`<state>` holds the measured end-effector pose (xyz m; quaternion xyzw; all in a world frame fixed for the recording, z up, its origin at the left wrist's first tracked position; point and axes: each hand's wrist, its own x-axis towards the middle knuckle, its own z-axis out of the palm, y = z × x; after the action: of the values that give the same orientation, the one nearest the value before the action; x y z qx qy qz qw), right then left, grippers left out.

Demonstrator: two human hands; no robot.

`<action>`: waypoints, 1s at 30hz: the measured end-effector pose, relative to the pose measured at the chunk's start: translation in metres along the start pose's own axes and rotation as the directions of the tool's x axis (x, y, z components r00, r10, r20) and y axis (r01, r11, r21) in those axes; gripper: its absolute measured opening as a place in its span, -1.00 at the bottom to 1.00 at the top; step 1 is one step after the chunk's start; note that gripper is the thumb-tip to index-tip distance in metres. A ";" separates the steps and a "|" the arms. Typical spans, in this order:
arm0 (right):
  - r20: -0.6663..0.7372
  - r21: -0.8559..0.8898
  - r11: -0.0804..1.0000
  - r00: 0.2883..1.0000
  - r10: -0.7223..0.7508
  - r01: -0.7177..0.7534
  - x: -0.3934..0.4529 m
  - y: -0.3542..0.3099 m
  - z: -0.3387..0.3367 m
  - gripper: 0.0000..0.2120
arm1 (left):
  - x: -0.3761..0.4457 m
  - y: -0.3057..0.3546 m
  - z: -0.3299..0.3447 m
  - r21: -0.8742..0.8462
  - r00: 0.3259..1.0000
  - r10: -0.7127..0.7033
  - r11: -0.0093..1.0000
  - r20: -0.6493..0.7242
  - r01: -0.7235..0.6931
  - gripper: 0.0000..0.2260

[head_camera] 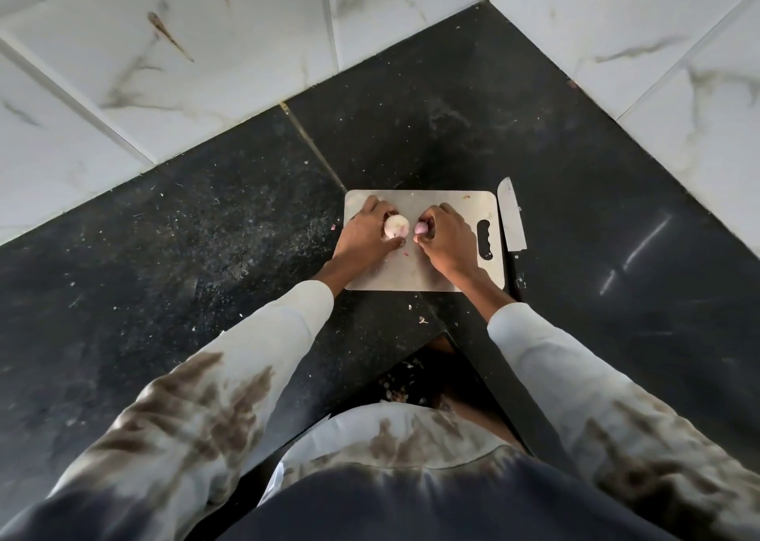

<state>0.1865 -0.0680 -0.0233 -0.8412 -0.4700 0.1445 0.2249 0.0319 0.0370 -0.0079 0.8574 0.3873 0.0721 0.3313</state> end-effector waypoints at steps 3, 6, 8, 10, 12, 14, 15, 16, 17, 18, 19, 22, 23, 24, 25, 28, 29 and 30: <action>0.013 0.034 0.999 1.000 -0.003 0.002 -0.001 0.005 -0.002 -0.74 | 0.003 0.002 0.003 -0.015 1.000 0.004 1.000 0.014 -0.004 -0.48; 0.029 0.076 0.997 1.000 -0.007 0.005 -0.001 0.011 -0.008 -0.65 | 0.004 0.002 0.004 -0.007 0.999 0.003 1.000 0.034 -0.003 -0.37; 0.015 0.091 0.996 1.000 0.000 -0.002 -0.003 0.017 -0.015 -0.66 | 0.005 0.002 0.003 0.014 0.998 -0.002 1.000 0.057 0.001 -0.29; -0.056 0.097 0.994 0.997 0.053 -0.047 -0.007 0.025 -0.022 -0.76 | 0.006 0.002 0.003 0.062 0.998 0.012 0.998 0.064 -0.016 -0.27; -0.175 0.112 0.983 0.970 0.167 -0.149 -0.011 0.033 -0.032 -0.84 | 0.009 0.005 0.003 0.116 0.999 0.027 0.993 0.046 -0.033 -0.31; -0.294 0.116 0.962 0.917 0.269 -0.246 -0.016 0.039 -0.043 -0.82 | 0.012 0.017 0.006 0.144 0.998 0.052 0.988 0.019 -0.054 -0.38; -0.332 0.107 0.952 0.892 0.308 -0.288 -0.019 0.044 -0.049 -0.78 | 0.014 0.024 0.009 0.158 0.997 0.071 0.985 0.009 -0.071 -0.40; -0.354 0.099 0.938 0.870 0.345 -0.332 -0.021 0.048 -0.054 -0.74 | 0.015 0.032 0.012 0.170 0.996 0.088 0.982 0.003 -0.088 -0.43; -0.355 0.093 0.922 0.852 0.384 -0.377 -0.024 0.054 -0.058 -0.70 | 0.016 0.038 0.015 0.169 0.995 0.101 0.981 -0.001 -0.099 -0.46; -0.342 0.089 0.903 0.838 0.424 -0.421 -0.028 0.061 -0.062 -0.66 | 0.016 0.045 0.020 0.159 0.994 0.110 0.981 -0.003 -0.108 -0.50; -0.319 0.082 0.886 0.830 0.457 -0.457 -0.033 0.068 -0.065 -0.62 | 0.016 0.052 0.024 0.148 0.993 0.115 0.983 -0.003 -0.113 -0.53; -0.232 0.098 0.859 0.828 0.511 -0.502 -0.050 0.085 -0.065 -0.58 | 0.013 0.071 0.034 0.138 0.994 0.108 0.984 0.013 -0.109 -0.59; -0.214 0.121 0.858 0.831 0.513 -0.499 -0.055 0.089 -0.064 -0.59 | 0.011 0.076 0.037 0.140 0.994 0.112 0.984 0.020 -0.113 -0.60; -0.204 0.143 0.861 0.836 0.509 -0.489 -0.060 0.091 -0.063 -0.61 | 0.010 0.080 0.040 0.143 0.993 0.119 0.982 0.022 -0.121 -0.61; -0.201 0.159 0.865 0.842 0.501 -0.476 -0.063 0.092 -0.062 -0.63 | 0.009 0.082 0.042 0.146 0.992 0.126 0.981 0.023 -0.128 -0.62; -0.211 0.187 0.872 0.848 0.486 -0.453 -0.066 0.092 -0.063 -0.69 | 0.006 0.083 0.045 0.161 0.991 0.132 0.978 0.018 -0.133 -0.64; -0.215 0.202 0.870 0.846 0.488 -0.450 -0.066 0.092 -0.065 -0.72 | 0.004 0.083 0.045 0.167 0.991 0.131 0.977 0.018 -0.132 -0.64; -0.217 0.221 0.868 0.845 0.489 -0.446 -0.067 0.092 -0.066 -0.76 | 0.003 0.082 0.045 0.169 0.991 0.132 0.977 0.014 -0.133 -0.64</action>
<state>0.2485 -0.1838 -0.0116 -0.9209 -0.2024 0.1184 0.3113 0.1014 -0.0230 0.0080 0.9065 0.3334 0.0595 0.2522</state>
